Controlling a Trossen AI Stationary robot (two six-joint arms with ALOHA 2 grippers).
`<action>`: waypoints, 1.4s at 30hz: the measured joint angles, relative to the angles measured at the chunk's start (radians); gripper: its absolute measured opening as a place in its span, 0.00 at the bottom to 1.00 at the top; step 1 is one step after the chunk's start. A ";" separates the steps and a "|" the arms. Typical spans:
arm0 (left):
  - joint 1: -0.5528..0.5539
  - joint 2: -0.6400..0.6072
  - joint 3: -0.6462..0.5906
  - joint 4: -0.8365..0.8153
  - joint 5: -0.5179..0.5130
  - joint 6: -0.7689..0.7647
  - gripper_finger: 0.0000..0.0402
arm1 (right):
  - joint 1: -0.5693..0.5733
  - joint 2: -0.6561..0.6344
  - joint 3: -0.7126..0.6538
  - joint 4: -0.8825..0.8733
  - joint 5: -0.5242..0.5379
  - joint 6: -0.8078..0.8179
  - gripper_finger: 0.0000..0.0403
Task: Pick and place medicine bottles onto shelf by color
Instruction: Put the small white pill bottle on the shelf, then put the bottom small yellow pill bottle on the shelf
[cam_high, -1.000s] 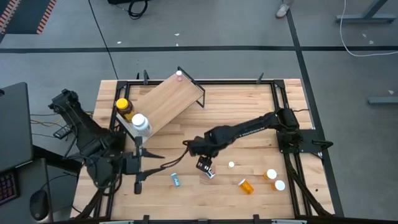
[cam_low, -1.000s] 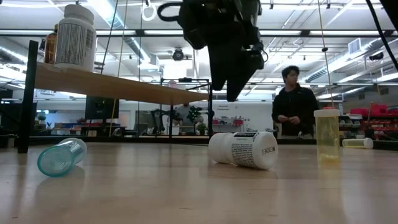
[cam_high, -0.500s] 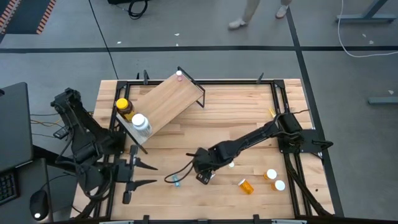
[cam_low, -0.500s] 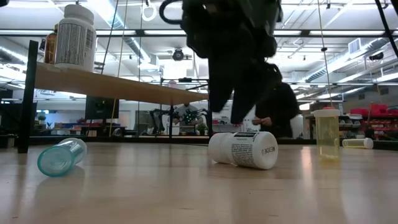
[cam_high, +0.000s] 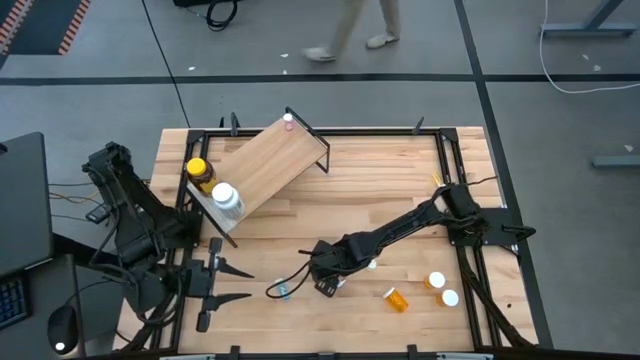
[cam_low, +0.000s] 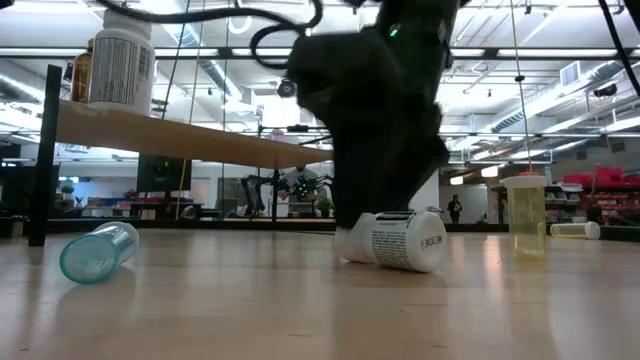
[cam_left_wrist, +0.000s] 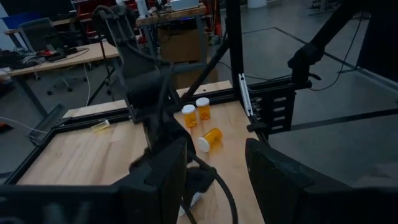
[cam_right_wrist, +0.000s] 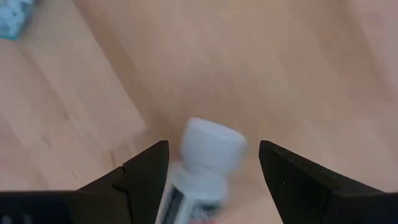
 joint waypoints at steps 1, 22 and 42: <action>0.000 0.000 0.000 0.000 0.000 0.000 0.43 | 0.000 0.005 0.000 0.007 0.000 -0.003 0.64; 0.001 0.000 0.000 -0.008 -0.001 -0.050 0.43 | -0.021 0.021 0.001 -0.062 -0.120 -0.091 0.58; 0.001 0.000 0.000 -0.059 -0.001 -0.108 0.43 | 0.140 0.014 0.393 -0.685 0.201 -0.010 0.57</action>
